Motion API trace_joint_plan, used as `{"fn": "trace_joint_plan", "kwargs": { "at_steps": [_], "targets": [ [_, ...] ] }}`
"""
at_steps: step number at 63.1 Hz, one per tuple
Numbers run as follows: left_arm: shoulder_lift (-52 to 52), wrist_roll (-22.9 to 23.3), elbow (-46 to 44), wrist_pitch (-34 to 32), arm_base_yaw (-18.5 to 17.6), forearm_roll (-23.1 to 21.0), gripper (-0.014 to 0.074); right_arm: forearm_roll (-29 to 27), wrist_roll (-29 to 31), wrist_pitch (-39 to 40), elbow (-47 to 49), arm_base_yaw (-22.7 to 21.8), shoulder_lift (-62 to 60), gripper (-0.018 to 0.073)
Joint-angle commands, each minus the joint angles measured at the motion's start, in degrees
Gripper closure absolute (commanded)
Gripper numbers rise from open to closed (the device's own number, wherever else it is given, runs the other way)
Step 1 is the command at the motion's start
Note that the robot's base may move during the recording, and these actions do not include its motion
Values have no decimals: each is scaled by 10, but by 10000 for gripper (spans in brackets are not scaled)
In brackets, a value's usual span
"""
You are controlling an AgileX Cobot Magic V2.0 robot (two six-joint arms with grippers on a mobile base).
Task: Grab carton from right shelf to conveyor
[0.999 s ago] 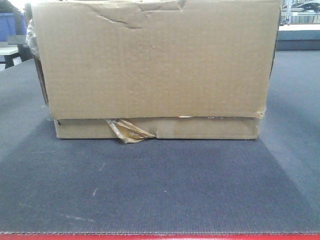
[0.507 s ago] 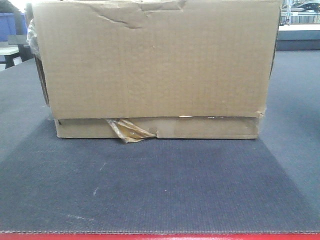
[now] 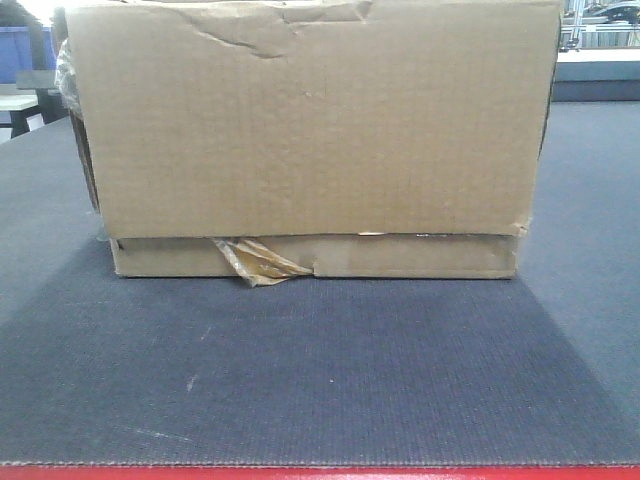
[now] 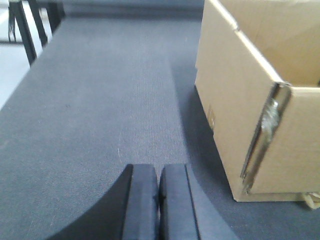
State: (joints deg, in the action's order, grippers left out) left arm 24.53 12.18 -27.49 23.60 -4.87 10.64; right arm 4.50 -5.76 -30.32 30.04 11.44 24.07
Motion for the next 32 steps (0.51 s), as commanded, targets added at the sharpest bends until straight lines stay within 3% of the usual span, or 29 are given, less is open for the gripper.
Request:
{"fn": "trace_joint_plan", "kwargs": {
  "at_steps": [1, 17, 32],
  "targets": [
    [-57, 0, 22, -17, 1, -2, 596, 8, 2, 18, -32, -4, -70, 634],
    [-150, 0, 40, -2, 1, -2, 596, 8, 2, 19, -68, -4, -237, 634],
    [-167, 0, 40, -5, 1, -2, 596, 8, 2, 32, -68, -4, -241, 634]
  ]
}}
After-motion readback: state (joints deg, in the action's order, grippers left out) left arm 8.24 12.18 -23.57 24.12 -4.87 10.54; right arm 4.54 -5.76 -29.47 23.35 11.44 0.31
